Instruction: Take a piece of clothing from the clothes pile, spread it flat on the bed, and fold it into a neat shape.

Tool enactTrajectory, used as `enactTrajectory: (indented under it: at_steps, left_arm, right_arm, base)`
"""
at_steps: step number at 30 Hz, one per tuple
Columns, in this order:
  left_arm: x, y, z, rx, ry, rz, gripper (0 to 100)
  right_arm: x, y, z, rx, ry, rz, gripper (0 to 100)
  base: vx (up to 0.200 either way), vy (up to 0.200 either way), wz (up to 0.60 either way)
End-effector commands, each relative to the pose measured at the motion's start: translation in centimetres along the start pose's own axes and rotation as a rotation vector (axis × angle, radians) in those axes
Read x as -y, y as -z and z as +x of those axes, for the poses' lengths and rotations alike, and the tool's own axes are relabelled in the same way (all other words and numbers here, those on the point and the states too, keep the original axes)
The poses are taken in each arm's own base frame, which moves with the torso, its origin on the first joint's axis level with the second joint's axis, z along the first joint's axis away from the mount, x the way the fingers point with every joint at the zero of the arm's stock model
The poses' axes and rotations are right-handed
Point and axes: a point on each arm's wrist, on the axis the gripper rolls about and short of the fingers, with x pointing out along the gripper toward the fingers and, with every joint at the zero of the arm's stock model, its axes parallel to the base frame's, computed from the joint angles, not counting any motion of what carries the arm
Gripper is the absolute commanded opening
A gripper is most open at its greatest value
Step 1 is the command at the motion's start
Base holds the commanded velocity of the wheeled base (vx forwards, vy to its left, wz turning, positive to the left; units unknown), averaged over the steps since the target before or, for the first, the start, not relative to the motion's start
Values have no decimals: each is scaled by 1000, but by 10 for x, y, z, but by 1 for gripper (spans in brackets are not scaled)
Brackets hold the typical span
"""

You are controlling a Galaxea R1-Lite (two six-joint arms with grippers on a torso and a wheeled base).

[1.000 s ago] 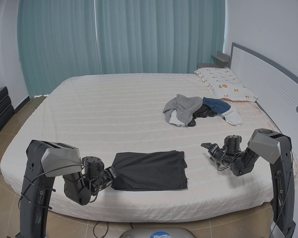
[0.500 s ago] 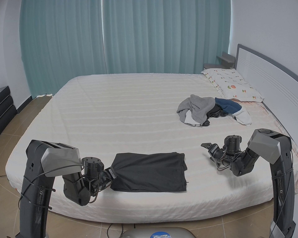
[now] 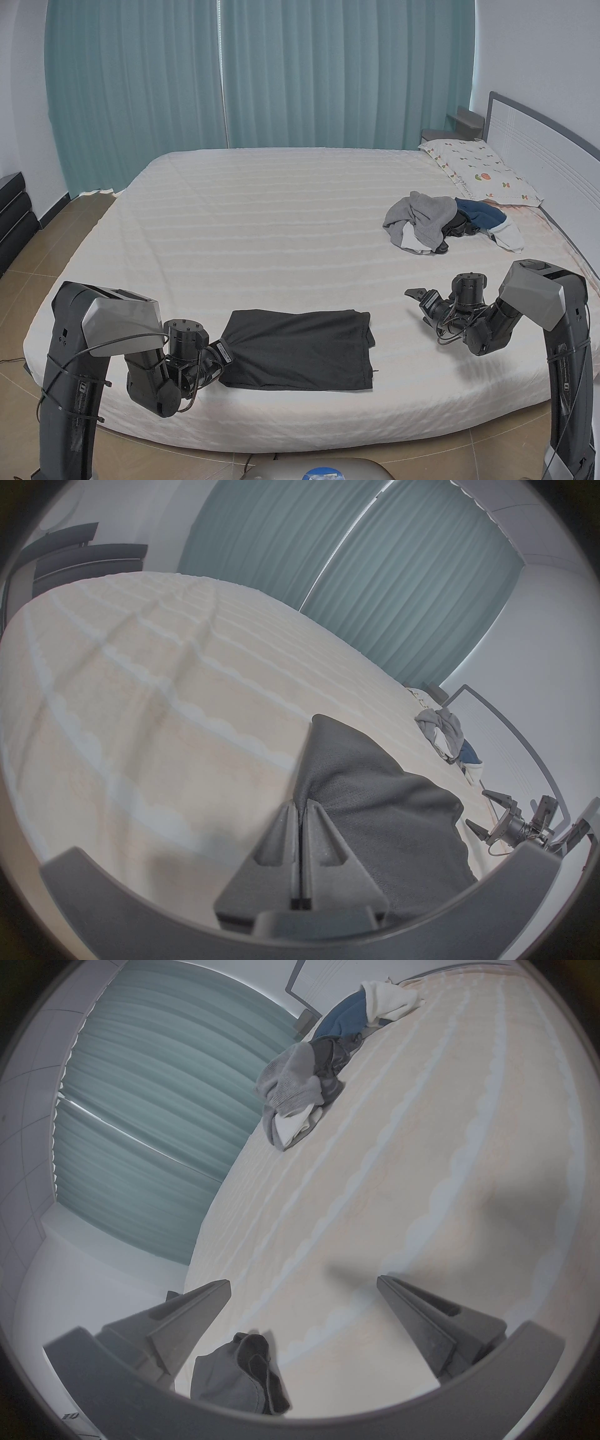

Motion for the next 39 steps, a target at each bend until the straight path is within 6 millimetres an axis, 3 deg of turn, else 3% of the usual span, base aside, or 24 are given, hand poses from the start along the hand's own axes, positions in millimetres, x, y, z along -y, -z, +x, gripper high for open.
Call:
enactTrajectory:
  at_steps: [1, 11, 31, 32, 39]
  left_arm:
    - [0, 1, -1, -2, -3, 1, 0]
    - [-1, 6, -12, -32, -19, 9, 0]
    - [-1, 12, -18, -33, -55, 19, 0]
    - [-2, 12, -20, -36, -55, 19, 100]
    - [1, 10, -30, -43, -56, 23, 100]
  right_arm:
    - [0, 0, 0, 0, -1, 0, 100]
    - [-1, 0, 0, 0, -3, -1, 100]
    - [0, 0, 0, 0, -1, -1, 100]
    - [-1, 1, 0, -2, -2, -2, 100]
    - [0, 1, 0, -3, -1, -6, 100]
  base:
    - [0, 200, 0]
    - [0, 200, 0]
    - [0, 0, 0]
    - [0, 0, 0]
    - [0, 0, 0]
